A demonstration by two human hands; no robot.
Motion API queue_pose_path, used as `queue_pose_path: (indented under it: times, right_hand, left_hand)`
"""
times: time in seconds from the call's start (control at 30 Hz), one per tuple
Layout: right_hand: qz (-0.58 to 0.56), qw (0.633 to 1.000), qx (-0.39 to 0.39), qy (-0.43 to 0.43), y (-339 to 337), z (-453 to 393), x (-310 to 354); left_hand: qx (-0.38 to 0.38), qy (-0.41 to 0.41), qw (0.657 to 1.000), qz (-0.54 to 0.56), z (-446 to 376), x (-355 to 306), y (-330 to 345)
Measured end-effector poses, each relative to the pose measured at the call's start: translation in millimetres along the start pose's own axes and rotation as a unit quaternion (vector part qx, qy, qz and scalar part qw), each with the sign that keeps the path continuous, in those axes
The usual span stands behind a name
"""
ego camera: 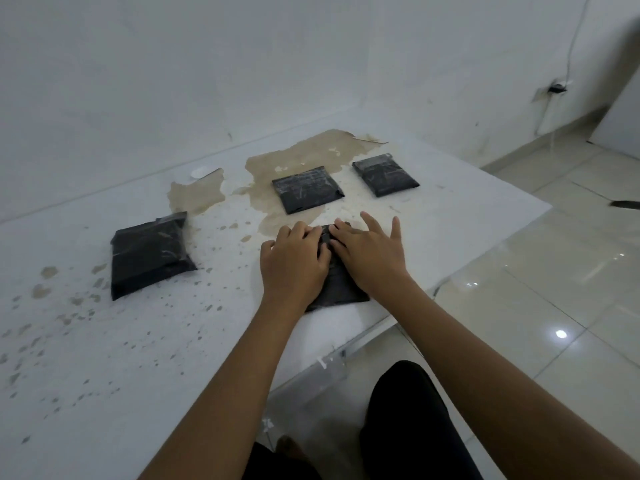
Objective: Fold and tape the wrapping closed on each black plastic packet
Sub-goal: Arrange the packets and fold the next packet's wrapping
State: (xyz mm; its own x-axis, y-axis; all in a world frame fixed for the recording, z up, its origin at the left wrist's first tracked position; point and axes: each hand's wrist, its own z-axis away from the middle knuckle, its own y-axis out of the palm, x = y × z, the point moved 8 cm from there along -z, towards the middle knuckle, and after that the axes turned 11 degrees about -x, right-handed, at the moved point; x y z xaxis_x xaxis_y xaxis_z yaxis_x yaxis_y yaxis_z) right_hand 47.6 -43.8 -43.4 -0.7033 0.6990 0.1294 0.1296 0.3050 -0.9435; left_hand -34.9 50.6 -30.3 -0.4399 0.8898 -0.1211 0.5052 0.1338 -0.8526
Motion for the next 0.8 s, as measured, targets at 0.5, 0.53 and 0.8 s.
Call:
queue_pose_path:
  times: [0.5, 0.53, 0.8]
  right_hand:
    - [-0.110, 0.991, 0.056, 0.051, 9, 13, -28]
    - [-0.105, 0.992, 0.057, 0.049, 9, 13, -27]
    - [-0.092, 0.994, 0.051, 0.043, 11, 13, -28]
  left_hand:
    - [0.096, 0.063, 0.993, 0.024, 12, 27, 18]
    - [0.094, 0.068, 0.993, 0.025, 13, 27, 18]
    - [0.045, -0.006, 0.999, 0.026, 17, 27, 2]
